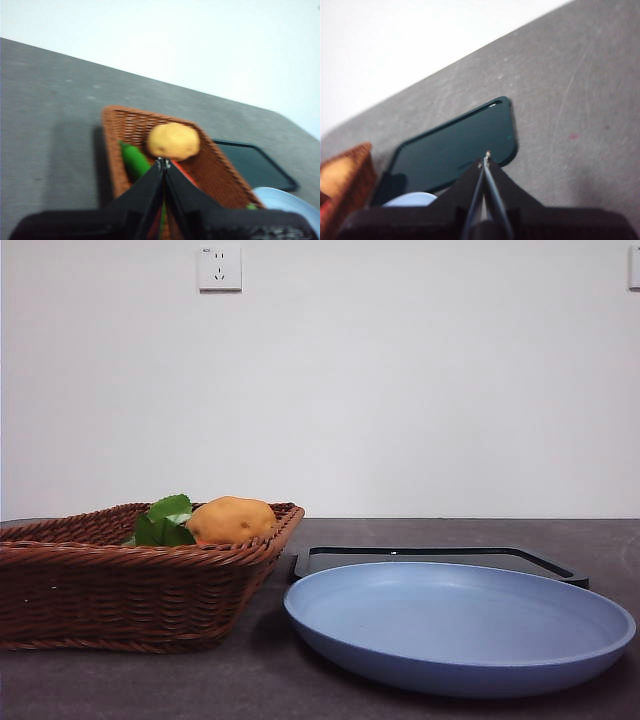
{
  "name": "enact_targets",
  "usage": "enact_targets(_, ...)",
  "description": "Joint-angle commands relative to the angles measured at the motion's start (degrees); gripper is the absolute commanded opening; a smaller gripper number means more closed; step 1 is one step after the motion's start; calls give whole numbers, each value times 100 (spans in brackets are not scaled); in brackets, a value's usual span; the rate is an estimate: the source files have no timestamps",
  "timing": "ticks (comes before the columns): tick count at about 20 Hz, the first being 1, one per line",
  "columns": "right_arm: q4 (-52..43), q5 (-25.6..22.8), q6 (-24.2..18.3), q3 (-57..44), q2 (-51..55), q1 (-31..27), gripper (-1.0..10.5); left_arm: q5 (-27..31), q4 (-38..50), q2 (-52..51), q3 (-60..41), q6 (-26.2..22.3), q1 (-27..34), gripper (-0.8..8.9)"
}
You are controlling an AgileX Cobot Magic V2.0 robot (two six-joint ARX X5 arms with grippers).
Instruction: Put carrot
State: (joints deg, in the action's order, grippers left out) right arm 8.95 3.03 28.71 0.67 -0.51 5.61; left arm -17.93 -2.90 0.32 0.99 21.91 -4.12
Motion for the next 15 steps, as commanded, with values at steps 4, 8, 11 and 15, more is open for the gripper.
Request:
enact_targets(4,-72,308,634,17,13,4,3,-157,-35,31,170,557,4,7)
enact_targets(8,37,675,619,258,-190,4,3,-17,-531,435,664,507,9,7)
enact_targets(11,348,761,608,614,-518,4,3,-33,-719,986,1078,391,9,7)
enact_targets(15,935,769,205,1239,-1080,9,3,-125,-772,1838,1615,146,2,7)
